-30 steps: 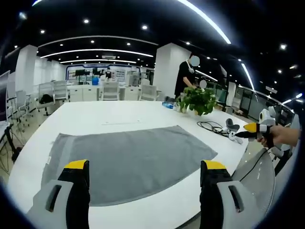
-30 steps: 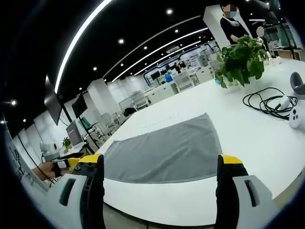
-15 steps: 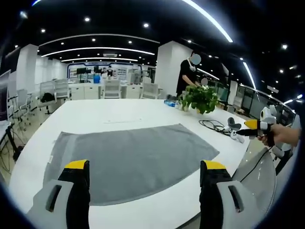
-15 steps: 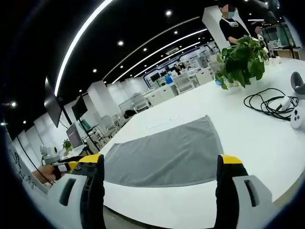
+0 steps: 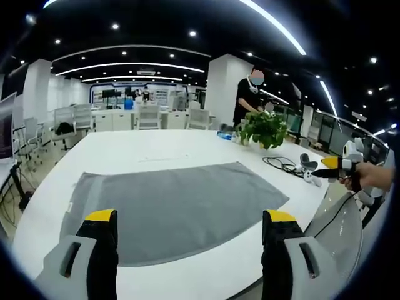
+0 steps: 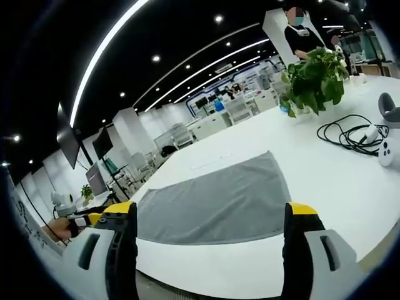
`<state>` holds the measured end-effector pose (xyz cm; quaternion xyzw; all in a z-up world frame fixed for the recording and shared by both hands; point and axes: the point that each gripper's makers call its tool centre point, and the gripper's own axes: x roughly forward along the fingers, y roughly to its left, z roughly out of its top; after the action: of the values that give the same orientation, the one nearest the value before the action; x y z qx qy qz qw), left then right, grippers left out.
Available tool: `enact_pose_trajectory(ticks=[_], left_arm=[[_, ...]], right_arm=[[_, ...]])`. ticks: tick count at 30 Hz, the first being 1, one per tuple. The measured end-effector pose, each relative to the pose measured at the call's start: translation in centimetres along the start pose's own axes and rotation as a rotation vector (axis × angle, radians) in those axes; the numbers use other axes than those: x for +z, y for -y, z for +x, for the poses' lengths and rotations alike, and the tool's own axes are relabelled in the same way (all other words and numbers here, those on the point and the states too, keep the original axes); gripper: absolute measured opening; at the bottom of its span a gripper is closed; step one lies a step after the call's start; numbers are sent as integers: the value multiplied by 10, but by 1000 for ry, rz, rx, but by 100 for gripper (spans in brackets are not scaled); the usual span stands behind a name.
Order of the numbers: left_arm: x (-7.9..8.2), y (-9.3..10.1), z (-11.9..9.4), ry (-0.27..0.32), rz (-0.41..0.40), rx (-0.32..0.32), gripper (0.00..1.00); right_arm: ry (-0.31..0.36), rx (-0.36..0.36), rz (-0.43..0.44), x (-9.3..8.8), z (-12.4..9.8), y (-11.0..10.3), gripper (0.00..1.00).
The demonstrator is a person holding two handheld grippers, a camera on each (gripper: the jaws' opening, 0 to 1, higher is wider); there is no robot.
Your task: Fold the towel on the table until its edges align and the towel forms a compact rectangular stack.
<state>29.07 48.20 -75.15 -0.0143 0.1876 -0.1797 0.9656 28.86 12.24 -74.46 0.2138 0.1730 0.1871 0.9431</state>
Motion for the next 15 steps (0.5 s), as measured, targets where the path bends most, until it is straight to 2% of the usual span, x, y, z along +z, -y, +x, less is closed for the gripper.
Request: enact_pose_trajectory(ticks=[15], left_arm=[[-14, 3, -3, -36, -6, 1, 99]], right_arm=[[-7, -9, 3, -4, -3, 0, 98]])
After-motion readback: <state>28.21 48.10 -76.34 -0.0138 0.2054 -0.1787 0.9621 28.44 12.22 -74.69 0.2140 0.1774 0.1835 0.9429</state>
